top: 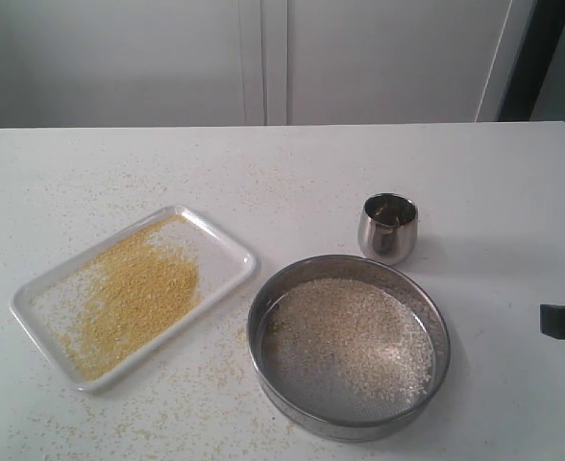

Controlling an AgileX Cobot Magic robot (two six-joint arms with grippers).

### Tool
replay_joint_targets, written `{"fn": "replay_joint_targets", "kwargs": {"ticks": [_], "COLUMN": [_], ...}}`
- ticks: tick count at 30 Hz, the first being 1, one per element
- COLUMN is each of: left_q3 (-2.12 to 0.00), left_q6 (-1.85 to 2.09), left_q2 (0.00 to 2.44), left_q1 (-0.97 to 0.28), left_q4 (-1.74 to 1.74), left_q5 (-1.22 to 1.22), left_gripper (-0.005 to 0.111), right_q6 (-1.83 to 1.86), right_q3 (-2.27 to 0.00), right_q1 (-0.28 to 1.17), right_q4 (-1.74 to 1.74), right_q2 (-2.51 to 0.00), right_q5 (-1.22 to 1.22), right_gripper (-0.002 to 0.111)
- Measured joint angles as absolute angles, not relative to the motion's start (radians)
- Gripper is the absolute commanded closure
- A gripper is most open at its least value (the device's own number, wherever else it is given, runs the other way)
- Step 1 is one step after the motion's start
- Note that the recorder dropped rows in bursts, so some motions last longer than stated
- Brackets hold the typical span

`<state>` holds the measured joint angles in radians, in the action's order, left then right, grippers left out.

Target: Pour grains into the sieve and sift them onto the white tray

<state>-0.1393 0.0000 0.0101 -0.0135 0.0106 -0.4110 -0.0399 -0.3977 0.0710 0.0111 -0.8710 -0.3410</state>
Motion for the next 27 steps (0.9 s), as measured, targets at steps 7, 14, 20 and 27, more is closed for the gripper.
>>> {"fn": "replay_joint_targets", "kwargs": {"ticks": [7,14,20,27], "left_q3": [-0.079,-0.021,-0.012,-0.009], "left_q6": [0.0,0.0,0.0,0.0], "left_q2": [0.004,0.004,0.004,0.004], "left_q1": [-0.013,-0.013,-0.013,-0.013], "left_q4": [0.011,0.009,0.009,0.009], "left_q5": [-0.408,-0.376,-0.342,-0.334], "left_gripper": [0.107,0.107,0.107,0.107], "right_q6": [-0.04,-0.04,-0.04,-0.04], "right_q3": [-0.398,-0.398,-0.398,-0.398], "right_q1": [0.071,0.071,0.071,0.071], "right_q4": [0.011,0.011,0.011,0.011], "right_q2": [-0.871,-0.871,-0.871,-0.871], "right_q5": [-0.341,-0.341,-0.341,-0.341], "right_gripper": [0.108,0.108,0.108,0.108]}}
